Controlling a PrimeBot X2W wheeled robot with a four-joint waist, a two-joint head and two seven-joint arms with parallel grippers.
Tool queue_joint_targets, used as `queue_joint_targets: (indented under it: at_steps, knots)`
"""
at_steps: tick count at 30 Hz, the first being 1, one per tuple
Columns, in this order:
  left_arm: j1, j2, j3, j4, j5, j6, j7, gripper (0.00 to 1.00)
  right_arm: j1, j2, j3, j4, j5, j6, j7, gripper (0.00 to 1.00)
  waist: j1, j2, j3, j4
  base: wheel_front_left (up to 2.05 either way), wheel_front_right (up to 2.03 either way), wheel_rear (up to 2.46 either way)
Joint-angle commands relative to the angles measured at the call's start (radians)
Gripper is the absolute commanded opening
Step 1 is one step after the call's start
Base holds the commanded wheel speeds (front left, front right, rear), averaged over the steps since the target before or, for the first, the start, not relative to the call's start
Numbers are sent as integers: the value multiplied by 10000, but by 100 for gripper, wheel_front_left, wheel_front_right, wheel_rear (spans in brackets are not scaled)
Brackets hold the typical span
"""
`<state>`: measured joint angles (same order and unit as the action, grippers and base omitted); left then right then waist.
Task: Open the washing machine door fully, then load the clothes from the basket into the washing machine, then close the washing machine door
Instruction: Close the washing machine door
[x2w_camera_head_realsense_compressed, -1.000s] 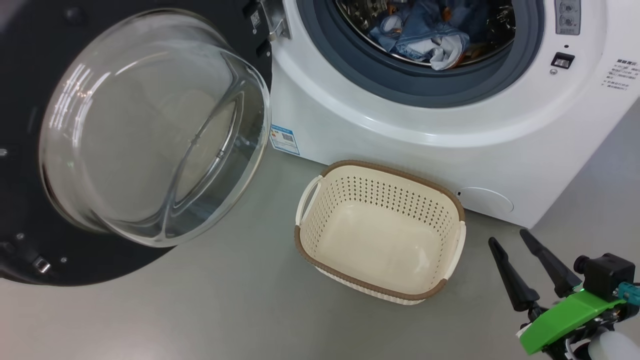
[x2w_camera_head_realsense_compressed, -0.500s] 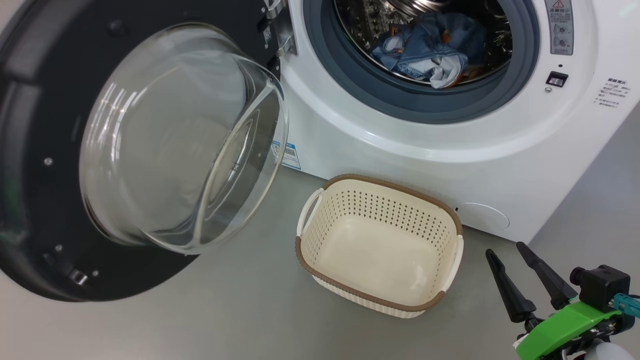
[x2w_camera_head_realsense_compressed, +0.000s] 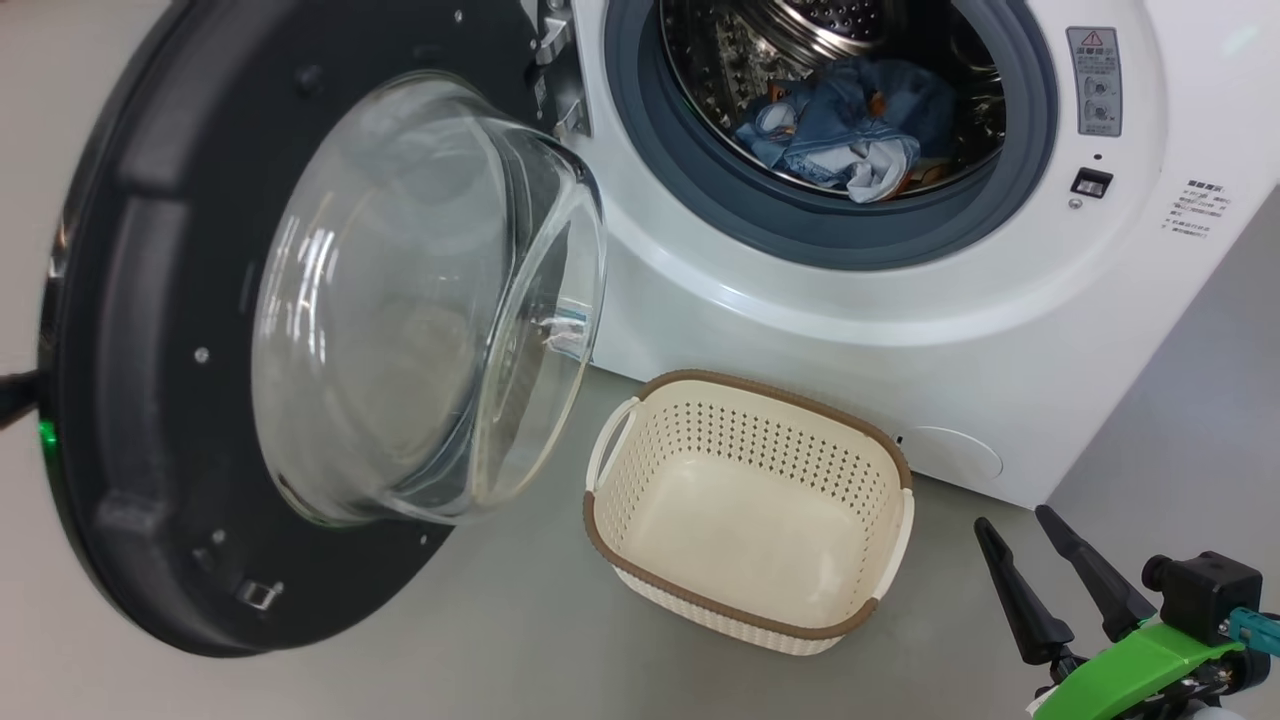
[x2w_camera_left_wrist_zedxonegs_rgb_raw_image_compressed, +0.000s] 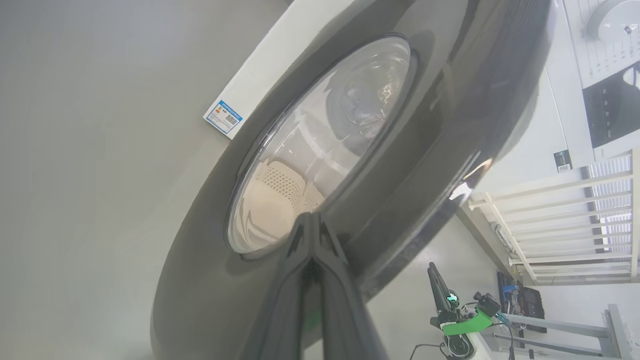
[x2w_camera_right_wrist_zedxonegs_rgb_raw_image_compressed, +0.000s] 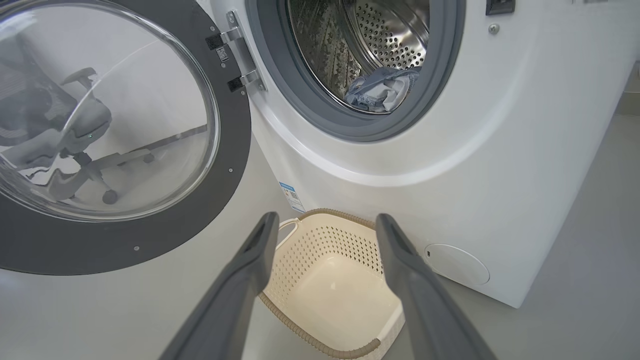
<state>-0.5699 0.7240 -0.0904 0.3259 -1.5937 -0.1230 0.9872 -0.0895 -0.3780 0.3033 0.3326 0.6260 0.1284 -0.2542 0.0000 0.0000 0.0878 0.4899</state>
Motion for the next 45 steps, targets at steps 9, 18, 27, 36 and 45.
queue_joint_targets:
  at_steps: [9, 18, 27, 36, 45]
  knots:
    - [21, 328, 141, -1488, -311, -77, 727, 0, 183, -27, 107, -249, -2, 23, -76, 100, 0, 0, -173, -206, 0, 0, 0]
    - [167, -27, -77, -2563, -407, -77, 1171, 0, 186, -17, 40, -304, -44, 23, -76, 100, 0, 0, -106, -633, 0, 0, 0]
    - [65, -555, -404, -3251, -199, -77, 1296, 0, 155, 4, -31, -331, -62, 23, -76, 100, 0, 0, -102, -1274, 0, 0, 0]
    - [-152, -977, -586, -3535, 112, -77, 1140, 0, 93, 82, -173, -377, -96, 23, -76, 100, 0, 0, -2, -2180, 0, 0, 0]
    - [-619, -1555, -781, -3635, 356, -77, 737, 0, 79, 253, -363, -427, -150, 23, -76, 100, 0, 0, 179, -3223, 0, 0, 0]
